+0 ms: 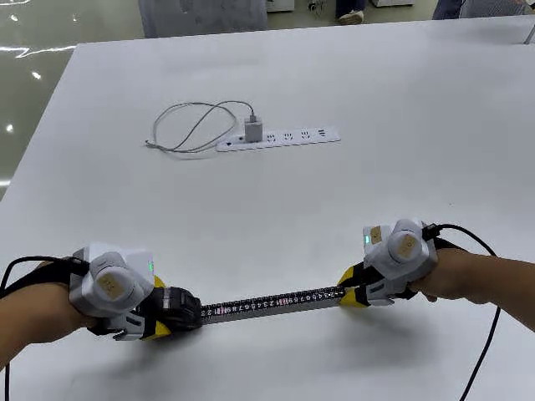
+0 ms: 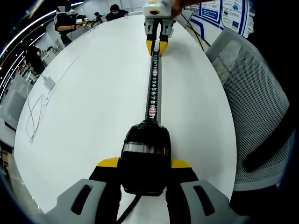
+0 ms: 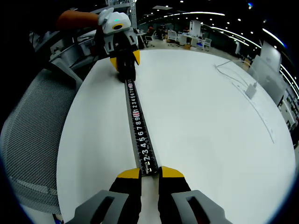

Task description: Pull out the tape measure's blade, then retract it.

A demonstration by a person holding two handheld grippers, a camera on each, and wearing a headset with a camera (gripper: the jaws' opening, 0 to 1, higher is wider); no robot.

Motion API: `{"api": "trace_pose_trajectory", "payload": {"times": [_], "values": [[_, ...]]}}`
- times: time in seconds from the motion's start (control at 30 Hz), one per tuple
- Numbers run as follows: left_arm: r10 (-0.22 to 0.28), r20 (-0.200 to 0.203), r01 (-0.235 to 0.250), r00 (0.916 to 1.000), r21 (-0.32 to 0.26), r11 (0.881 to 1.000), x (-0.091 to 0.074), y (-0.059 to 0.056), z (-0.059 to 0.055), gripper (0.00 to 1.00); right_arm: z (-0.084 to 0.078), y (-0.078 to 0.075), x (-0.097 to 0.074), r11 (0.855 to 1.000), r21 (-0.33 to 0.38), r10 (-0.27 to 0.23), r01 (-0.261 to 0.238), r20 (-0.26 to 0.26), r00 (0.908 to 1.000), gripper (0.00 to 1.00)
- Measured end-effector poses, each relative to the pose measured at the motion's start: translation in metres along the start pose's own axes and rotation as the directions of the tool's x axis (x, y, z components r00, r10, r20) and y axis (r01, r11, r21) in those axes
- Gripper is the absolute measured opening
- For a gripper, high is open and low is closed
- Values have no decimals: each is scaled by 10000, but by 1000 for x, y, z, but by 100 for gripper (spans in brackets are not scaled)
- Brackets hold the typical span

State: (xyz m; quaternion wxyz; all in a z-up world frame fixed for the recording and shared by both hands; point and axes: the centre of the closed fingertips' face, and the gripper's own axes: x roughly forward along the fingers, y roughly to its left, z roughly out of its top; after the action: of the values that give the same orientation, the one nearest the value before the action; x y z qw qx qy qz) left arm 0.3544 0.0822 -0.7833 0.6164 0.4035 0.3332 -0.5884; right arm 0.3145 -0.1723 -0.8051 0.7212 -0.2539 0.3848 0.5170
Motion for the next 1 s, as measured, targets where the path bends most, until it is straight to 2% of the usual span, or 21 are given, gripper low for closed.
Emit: {"api": "trace_pose_trajectory", "payload": {"times": [0.3, 0.47, 0.53, 0.8, 0.87, 1.0], "values": [[21, 127, -21, 9999, -40, 10000, 0, 0, 1, 32, 1, 1, 0, 10000, 3, 29, -29, -124, 9999, 10], [78, 310, -69, 9995, -283, 9996, 1, 2, 2, 33, 0, 2, 0, 9964, -814, 177, -231, -658, 9977, 11], [44, 387, -30, 9992, -363, 9993, 1, 2, 1, 34, 0, 2, 1, 9953, -924, 213, -284, -774, 9968, 11], [28, 251, -17, 9997, -412, 9992, 2, 1, 0, 35, 0, 3, 1, 9926, -1170, 234, -339, -896, 9957, 12], [-2, 103, 6, 9999, -408, 9992, 3, 1, -2, 36, 0, 3, 1, 9914, -1259, 223, -346, -977, 9950, 12], [-199, 11, 200, 9998, -417, 9989, 3, -2, -3, 40, 0, 3, 1, 9893, -1409, 210, -367, -1114, 9936, 12]]}}
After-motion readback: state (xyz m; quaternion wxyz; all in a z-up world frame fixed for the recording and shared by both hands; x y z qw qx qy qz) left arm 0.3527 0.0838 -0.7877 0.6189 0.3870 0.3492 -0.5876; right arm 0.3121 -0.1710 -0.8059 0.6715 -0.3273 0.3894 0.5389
